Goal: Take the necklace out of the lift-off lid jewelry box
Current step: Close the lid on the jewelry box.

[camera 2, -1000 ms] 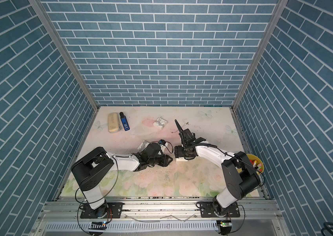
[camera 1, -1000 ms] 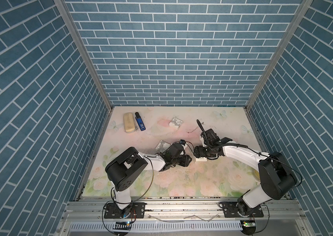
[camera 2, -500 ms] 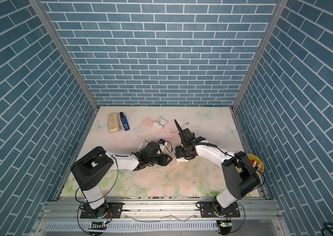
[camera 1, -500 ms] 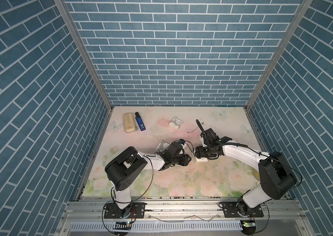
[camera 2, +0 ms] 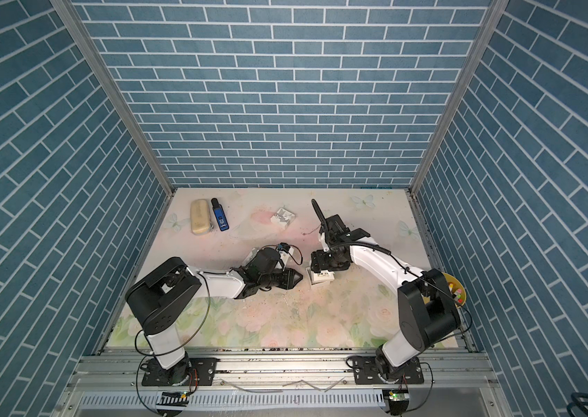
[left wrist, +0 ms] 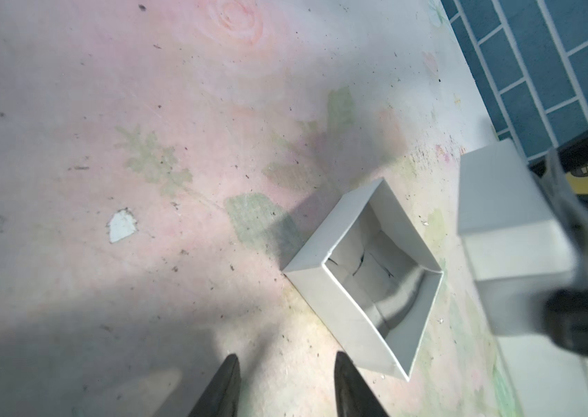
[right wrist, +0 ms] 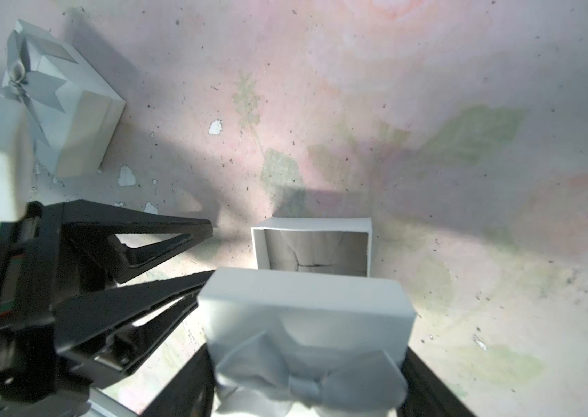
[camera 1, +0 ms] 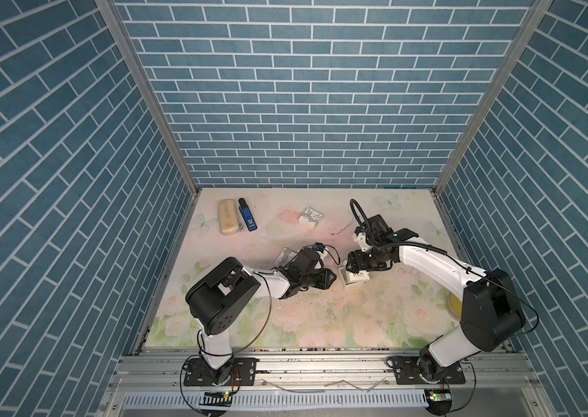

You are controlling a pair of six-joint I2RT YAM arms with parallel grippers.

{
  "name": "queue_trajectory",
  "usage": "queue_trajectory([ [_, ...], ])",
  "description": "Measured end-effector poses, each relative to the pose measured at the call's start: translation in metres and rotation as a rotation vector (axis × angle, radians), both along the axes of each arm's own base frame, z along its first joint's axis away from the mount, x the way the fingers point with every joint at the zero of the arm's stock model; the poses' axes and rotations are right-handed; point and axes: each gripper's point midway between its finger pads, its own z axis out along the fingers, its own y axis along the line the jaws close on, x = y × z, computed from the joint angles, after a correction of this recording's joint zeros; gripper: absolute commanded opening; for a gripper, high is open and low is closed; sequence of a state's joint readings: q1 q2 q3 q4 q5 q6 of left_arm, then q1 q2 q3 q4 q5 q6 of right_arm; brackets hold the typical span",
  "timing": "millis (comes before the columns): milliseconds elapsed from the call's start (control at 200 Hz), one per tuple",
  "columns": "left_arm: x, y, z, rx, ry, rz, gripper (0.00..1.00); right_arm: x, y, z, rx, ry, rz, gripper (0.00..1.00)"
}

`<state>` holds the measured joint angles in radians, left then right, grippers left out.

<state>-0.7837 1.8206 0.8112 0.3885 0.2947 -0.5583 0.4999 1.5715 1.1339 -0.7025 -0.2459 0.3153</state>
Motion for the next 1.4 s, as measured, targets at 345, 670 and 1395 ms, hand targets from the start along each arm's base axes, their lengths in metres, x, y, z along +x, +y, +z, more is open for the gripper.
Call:
queue_trajectory([
  [345,0.01,-0.013,0.011,-0.029,-0.014,-0.009,0.4,0.005,-0.007,-0.014,0.071,0.124,0.027,0.73],
  [670,0.008,-0.013,0.002,-0.012,0.007,-0.012,0.4,0.002,0.003,-0.027,0.113,0.185,0.041,0.73],
  [1395,0.008,-0.013,-0.006,-0.002,0.021,-0.014,0.39,0.016,-0.014,-0.015,0.059,0.127,0.063,0.73],
])
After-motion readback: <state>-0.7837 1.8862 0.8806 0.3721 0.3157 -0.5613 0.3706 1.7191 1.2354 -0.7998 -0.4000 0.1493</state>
